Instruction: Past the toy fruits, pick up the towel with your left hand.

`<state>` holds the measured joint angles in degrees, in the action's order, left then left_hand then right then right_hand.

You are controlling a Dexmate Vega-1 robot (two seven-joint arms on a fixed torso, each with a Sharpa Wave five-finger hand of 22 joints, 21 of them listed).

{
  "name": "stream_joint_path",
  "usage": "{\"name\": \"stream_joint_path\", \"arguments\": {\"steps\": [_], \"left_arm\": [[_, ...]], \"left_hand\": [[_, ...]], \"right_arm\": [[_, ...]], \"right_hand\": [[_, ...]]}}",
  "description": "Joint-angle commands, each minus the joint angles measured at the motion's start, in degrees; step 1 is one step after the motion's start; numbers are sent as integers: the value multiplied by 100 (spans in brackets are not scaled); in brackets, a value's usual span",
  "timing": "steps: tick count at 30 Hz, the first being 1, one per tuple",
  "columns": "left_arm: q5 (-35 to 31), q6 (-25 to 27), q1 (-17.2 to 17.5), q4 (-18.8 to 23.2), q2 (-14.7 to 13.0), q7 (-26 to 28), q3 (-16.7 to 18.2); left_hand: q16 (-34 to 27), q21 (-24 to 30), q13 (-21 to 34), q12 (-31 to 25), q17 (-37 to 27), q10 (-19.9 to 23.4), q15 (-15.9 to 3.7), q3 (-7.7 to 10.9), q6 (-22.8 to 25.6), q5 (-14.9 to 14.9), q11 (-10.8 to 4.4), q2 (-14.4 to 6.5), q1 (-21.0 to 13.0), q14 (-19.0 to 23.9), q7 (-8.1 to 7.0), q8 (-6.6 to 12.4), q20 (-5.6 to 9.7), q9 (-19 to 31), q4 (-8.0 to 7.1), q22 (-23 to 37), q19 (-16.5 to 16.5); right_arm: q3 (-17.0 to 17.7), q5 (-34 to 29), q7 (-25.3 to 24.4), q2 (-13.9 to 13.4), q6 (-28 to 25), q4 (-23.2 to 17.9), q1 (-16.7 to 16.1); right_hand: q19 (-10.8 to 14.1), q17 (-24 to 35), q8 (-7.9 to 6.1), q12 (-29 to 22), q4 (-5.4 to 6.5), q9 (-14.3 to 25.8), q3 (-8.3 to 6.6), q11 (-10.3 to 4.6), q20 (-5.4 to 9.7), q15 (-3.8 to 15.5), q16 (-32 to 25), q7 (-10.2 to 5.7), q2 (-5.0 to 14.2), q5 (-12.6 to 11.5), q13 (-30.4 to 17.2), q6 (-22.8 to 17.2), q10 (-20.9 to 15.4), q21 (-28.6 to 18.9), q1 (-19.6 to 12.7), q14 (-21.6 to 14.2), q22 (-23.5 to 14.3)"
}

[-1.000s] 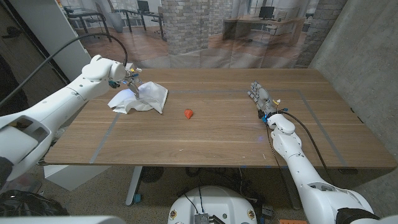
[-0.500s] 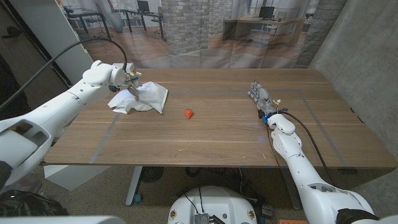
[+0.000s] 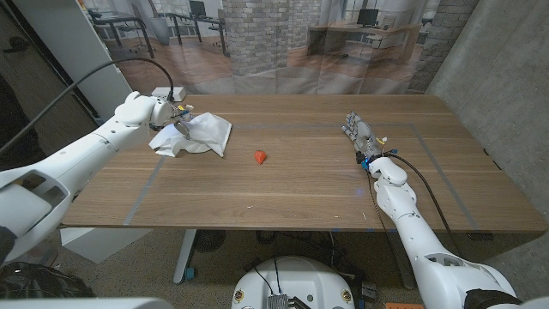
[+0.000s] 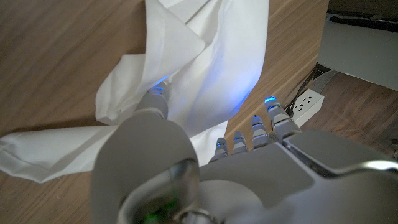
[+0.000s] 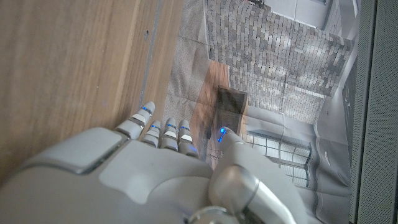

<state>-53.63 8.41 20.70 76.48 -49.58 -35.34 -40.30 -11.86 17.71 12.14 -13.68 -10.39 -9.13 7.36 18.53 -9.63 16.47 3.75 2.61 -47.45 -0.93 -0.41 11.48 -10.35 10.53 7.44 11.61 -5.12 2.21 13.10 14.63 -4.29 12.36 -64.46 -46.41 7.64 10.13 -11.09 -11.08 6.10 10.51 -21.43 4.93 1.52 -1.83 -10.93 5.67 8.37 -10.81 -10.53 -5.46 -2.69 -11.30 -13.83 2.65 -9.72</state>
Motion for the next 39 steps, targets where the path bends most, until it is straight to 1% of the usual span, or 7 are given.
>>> {"name": "stream_joint_path", "arguments": {"steps": [1,10,21,27,30,35,39], "left_arm": [[62,-28,49,-252,78,484,-43],[-16,-20,90,-395,155,924,-161],[-50,16,325,-419,129,2037,-100],[-7,13,470,-429,119,2690,-11],[25,0,549,-473,129,3116,44],[93,-36,628,-502,129,3582,112],[114,-28,650,-469,118,3688,130]], "left_hand": [[-51,137,11,-143,-12,303,-43,-63,-35,-29,-74,-16,-133,271,-34,103,38,21,16,28,-301],[-149,552,-23,-365,11,1260,-510,-164,677,-113,-442,-100,-457,1344,-86,243,325,24,109,79,-1210],[-589,1948,-31,-668,-64,3397,-1880,-85,2747,-439,-943,-569,-1425,3972,-154,688,971,36,185,420,-2893],[-1028,2745,13,-867,-229,4542,-2087,120,3988,-581,-1124,-872,-2042,5315,-175,1070,1265,65,270,671,-3448],[-1396,3513,239,-1109,-574,5409,-2117,59,4880,-570,-1273,-847,-2679,5999,-162,1396,1423,137,269,942,-3561],[-1638,4313,635,-1563,-860,6309,-2084,87,5956,-520,-1330,-1052,-2833,6868,-22,1830,1546,187,168,1114,-3714],[-1734,4687,852,-1690,-1031,6515,-2079,83,6316,-507,-1185,-1027,-2823,7213,41,1989,1610,181,166,1145,-3798]], "right_arm": [[-9,-23,-30,5,15,45,41],[-2,-37,-60,2,18,78,63],[-10,-54,-58,-6,29,162,129],[-12,-61,-56,-4,55,229,168],[-14,-67,-58,-4,72,257,185],[-18,-77,-70,-3,64,273,200],[-18,-75,-69,2,73,298,214]], "right_hand": [[35,9,-10,-15,-13,31,-40,-2,-3,-11,14,-8,3,-34,-10,-38,-51,1,24,-38,-13],[42,6,-10,-15,-28,31,-43,4,-11,-25,15,2,-4,-36,-10,-46,-58,0,17,-50,-13],[49,8,-9,-14,-35,31,-43,21,-12,-28,15,4,-9,-37,-10,-50,-65,0,19,-56,-13],[51,8,-8,-13,-40,31,-43,15,-14,-32,17,5,-12,-37,-10,-51,-67,1,19,-57,-13],[52,8,-7,-12,-41,31,-44,14,-14,-31,17,5,-12,-38,-10,-51,-65,1,20,-58,-13],[53,10,-6,-10,-40,31,-41,16,-14,-28,17,9,-15,-37,-10,-52,-64,1,26,-58,-13],[54,10,-6,-11,-43,31,-42,19,-13,-31,18,12,-15,-37,-10,-53,-66,1,25,-59,-13]]}}
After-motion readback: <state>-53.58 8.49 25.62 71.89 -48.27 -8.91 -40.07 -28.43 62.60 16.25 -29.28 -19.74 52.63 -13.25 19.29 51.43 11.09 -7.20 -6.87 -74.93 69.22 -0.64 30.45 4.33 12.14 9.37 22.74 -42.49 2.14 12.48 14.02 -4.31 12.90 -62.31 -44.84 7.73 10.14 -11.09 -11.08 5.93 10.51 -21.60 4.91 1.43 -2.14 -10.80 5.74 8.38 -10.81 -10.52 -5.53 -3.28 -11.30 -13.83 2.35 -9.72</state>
